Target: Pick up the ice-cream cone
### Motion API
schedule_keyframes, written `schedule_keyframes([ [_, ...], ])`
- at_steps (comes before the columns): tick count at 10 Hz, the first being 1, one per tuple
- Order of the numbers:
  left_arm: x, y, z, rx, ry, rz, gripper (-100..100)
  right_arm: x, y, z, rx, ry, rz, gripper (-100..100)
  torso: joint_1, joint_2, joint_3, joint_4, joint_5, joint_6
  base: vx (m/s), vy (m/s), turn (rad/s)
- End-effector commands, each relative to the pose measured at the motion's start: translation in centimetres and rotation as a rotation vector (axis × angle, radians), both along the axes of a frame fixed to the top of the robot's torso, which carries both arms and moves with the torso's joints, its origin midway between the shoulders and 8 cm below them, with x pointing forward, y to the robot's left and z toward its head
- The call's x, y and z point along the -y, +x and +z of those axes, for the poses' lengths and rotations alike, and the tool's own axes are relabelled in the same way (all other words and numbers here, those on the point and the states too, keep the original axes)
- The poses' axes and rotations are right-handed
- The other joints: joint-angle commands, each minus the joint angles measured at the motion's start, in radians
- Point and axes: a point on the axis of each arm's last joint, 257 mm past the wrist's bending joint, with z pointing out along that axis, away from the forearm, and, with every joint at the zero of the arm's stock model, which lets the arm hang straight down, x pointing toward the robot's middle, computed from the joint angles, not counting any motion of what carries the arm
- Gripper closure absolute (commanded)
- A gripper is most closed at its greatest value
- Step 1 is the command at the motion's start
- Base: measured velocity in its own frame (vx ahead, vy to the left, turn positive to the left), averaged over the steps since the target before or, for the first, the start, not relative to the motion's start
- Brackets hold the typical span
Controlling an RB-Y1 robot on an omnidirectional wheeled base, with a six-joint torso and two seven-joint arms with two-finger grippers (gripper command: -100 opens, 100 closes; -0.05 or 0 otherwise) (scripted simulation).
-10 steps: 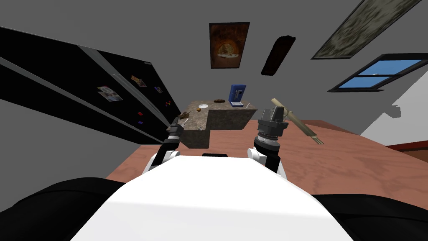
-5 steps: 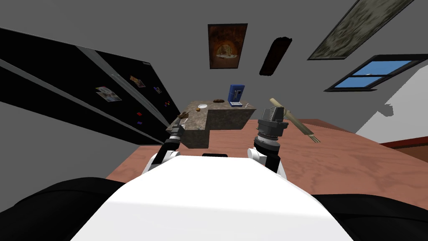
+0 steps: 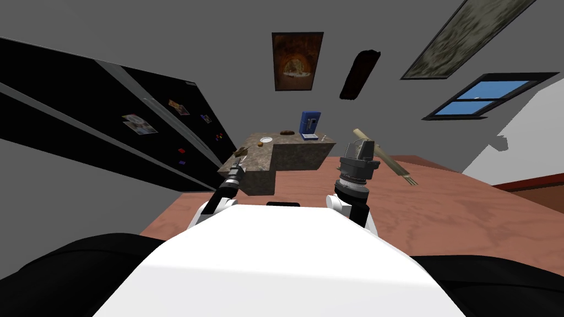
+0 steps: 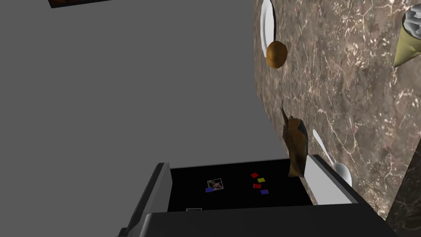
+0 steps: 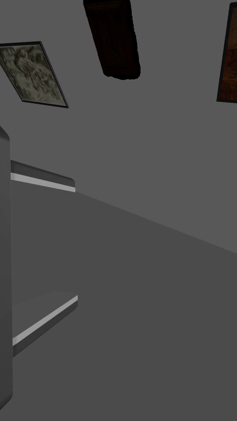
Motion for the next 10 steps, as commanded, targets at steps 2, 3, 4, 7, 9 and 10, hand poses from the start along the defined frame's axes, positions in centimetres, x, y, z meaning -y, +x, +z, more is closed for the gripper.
schedule_keyframes([
  [2, 0.2, 0.0, -1.5, -0.062, -0.022, 0.003, -100, 0.0, 0.0, 0.0, 0.0, 0.0, 0.0, 0, 0.0, 0.0, 0.0, 0.0, 0.0, 0.0, 0.0, 0.003, -0.026],
  [3, 0.1, -0.1, -2.0, -0.082, -0.025, 0.006, -100, 0.0, 0.0, 0.0, 0.0, 0.0, 0.0, 0, 0.0, 0.0, 0.0, 0.0, 0.0, 0.0, 0.002, 0.005, -0.02],
  [4, 0.3, -0.1, -2.7, -0.109, -0.037, 0.006, -100, 0.0, 0.0, 0.0, 0.0, 0.0, 0.0, 0, 0.0, 0.0, 0.0, 0.0, 0.0, 0.0, 0.004, 0.007, -0.037],
  [7, 0.5, -0.2, -4.5, -0.176, -0.054, 0.012, -100, 0.0, 0.0, 0.0, 0.0, 0.0, 0.0, 0, 0.001, -0.001, -0.001, 0.0, 0.0, 0.0, 0.009, 0.009, -0.027],
  [9, 0.7, -0.4, -5.8, -0.226, -0.068, 0.015, -100, 0.0, 0.0, 0.0, 0.0, 0.0, 0.0, 0, 0.001, -0.002, -0.001, 0.0, 0.0, 0.0, 0.017, 0.012, -0.031],
  [10, 1.0, -0.4, -6.6, -0.259, -0.08, 0.015, -100, 0.0, 0.0, 0.0, 0.0, 0.0, 0.0, 0, 0.001, -0.002, -0.001, 0.0, 0.0, 0.0, 0.019, 0.019, -0.032],
])
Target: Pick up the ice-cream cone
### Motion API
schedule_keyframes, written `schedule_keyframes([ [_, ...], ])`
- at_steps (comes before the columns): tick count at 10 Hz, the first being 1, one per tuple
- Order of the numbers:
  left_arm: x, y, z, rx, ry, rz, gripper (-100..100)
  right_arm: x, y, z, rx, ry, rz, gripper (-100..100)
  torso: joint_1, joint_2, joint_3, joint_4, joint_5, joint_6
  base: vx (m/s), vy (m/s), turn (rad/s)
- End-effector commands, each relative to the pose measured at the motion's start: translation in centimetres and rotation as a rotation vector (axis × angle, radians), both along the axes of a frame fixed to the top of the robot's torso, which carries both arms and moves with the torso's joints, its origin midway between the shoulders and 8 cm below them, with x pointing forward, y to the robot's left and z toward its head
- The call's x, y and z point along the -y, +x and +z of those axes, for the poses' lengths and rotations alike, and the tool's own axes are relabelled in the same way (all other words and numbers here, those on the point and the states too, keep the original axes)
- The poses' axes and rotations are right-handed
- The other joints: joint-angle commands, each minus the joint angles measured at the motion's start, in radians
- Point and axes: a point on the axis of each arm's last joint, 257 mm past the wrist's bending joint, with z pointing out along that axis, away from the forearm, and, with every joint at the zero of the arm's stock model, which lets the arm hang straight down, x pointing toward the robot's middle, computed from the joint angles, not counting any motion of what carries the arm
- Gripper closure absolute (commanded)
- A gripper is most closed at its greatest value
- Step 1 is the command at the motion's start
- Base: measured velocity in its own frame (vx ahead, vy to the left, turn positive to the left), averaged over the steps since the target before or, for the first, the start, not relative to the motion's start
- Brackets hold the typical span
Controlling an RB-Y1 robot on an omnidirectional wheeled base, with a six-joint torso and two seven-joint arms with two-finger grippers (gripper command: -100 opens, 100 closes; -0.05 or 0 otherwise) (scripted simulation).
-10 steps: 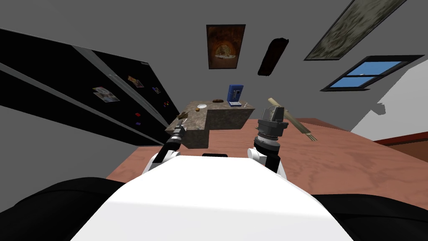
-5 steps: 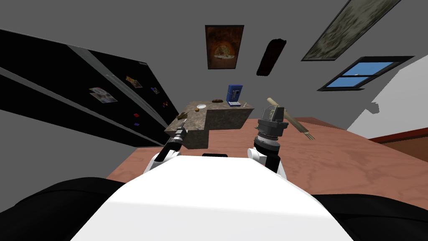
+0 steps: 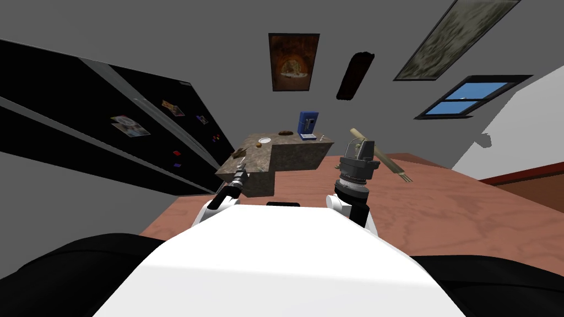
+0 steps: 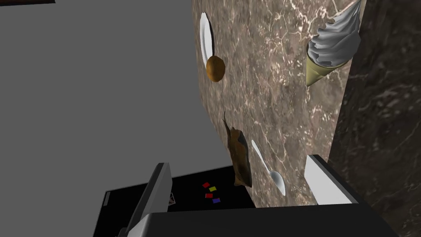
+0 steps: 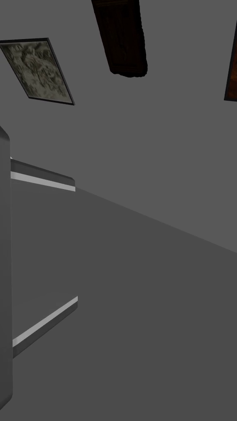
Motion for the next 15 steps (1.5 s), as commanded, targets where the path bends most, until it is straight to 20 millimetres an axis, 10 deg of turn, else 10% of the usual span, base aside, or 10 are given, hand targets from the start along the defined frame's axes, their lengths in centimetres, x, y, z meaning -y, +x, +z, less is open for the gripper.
schedule_keyframes([
  [1, 0.0, -0.2, -0.9, -0.036, -0.008, 0.003, -100, 0.0, 0.0, 0.0, 0.0, 0.0, 0.0, 0, 0.0, 0.0, 0.0, 0.0, 0.0, 0.0, 0.019, 0.016, -0.021],
  [15, 3.0, -2.0, -8.4, -0.334, -0.102, 0.014, -100, 0.0, 0.0, 0.0, 0.0, 0.0, 0.0, 0, 0.0, -0.001, -0.001, 0.0, 0.0, 0.0, 0.03, 0.021, -0.028],
])
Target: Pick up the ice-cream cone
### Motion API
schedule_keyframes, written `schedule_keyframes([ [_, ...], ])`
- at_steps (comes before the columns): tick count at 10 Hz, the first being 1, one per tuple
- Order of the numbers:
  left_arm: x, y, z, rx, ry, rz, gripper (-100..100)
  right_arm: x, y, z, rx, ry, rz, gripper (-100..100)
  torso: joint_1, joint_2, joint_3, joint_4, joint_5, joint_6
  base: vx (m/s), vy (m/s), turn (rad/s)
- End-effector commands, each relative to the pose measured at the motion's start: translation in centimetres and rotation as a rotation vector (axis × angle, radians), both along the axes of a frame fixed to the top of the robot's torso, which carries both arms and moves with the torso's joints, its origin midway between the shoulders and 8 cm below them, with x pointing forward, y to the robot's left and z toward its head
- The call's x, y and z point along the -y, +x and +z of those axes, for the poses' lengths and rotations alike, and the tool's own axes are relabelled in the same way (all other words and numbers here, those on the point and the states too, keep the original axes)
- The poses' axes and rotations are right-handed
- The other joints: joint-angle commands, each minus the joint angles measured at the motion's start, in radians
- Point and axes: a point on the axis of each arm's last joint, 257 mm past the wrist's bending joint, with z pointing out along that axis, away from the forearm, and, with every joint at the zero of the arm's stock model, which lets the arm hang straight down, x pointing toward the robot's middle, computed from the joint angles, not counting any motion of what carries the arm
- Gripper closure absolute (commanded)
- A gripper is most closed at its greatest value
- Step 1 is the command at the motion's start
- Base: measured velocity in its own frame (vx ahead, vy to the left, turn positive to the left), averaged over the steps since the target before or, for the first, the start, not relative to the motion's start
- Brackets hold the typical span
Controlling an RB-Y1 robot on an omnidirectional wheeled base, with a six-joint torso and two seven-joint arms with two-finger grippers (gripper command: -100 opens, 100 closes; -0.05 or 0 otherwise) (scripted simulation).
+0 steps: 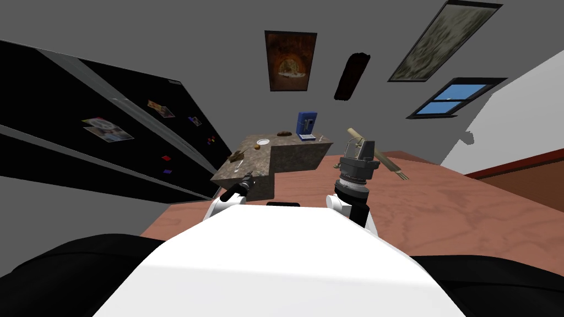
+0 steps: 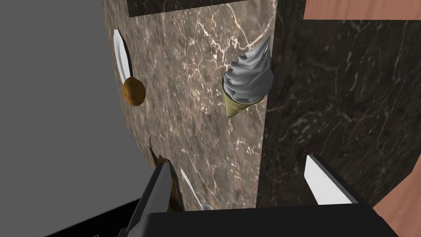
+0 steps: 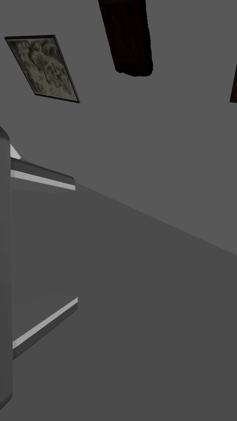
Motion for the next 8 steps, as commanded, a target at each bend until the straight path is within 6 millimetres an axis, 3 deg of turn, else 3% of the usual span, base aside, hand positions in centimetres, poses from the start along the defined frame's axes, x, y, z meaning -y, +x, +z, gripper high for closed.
schedule_keyframes([
  [1, 0.6, -0.3, -1.0, -0.042, -0.016, 0.002, -100, 0.0, 0.0, 0.0, 0.0, 0.0, 0.0, 0, 0.0, 0.0, 0.0, 0.0, 0.0, 0.0, 0.041, 0.029, -0.03],
  [8, 4.9, -1.1, -4.0, -0.184, -0.131, 0.014, -100, 0.0, 0.0, 0.0, 0.0, 0.0, 0.0, 0, 0.0, -0.002, -0.001, 0.0, 0.0, 0.0, 0.066, 0.04, -0.035],
])
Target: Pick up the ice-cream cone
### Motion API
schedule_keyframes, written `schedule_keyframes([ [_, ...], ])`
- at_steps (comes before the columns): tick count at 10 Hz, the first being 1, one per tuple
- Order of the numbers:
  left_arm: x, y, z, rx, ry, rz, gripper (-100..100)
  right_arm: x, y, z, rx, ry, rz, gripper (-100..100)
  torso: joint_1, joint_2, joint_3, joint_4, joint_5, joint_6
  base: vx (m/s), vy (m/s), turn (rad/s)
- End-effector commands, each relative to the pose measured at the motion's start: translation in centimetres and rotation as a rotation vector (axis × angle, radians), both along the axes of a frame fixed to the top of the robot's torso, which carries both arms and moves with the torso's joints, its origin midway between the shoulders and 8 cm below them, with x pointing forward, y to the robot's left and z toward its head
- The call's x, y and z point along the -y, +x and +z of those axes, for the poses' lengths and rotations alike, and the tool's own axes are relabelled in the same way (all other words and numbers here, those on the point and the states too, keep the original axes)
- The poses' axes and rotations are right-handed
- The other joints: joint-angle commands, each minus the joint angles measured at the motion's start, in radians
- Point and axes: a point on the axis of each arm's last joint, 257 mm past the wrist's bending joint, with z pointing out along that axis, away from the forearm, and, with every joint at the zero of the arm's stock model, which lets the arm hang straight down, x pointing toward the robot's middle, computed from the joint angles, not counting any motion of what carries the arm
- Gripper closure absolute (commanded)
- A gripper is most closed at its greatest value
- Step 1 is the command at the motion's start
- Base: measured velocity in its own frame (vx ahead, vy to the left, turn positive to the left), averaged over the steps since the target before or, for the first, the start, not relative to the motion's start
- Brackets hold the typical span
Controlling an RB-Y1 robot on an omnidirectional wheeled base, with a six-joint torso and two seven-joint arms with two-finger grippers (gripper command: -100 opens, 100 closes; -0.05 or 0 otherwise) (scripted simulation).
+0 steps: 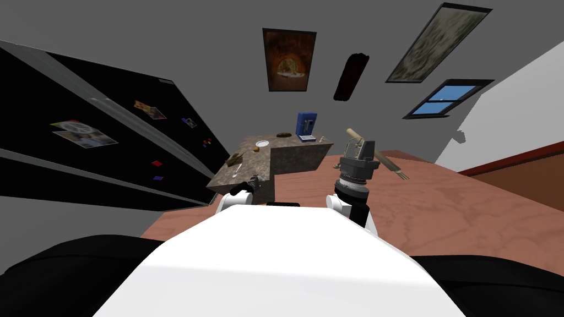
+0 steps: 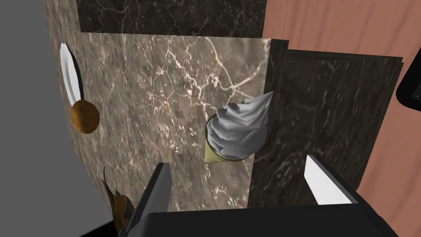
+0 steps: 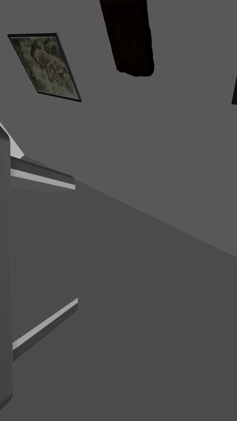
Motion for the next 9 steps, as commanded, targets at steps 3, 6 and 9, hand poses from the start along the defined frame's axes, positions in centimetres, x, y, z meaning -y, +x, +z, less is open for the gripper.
schedule_keyframes([
  [3, 0.1, 0.4, -0.6, -0.002, -0.002, -0.001, -100, 0.0, 0.0, 0.0, 0.0, 0.0, 0.0, 0, -0.001, 0.004, 0.002, 0.001, 0.0, 0.0, 0.02, 0.005, 0.0],
  [6, 0.1, 0.7, -1.1, -0.003, -0.002, -0.002, -100, 0.0, 0.0, 0.0, 0.0, 0.0, 0.0, 0, -0.001, 0.003, 0.001, 0.001, 0.0, 0.0, 0.028, 0.002, 0.004],
  [9, 0.1, 0.7, -1.1, -0.001, -0.002, -0.002, 100, 0.0, 0.0, 0.0, 0.0, 0.0, 0.0, 0, -0.002, 0.004, 0.002, 0.001, 0.0, 0.0, 0.0, 0.0, 0.0],
])
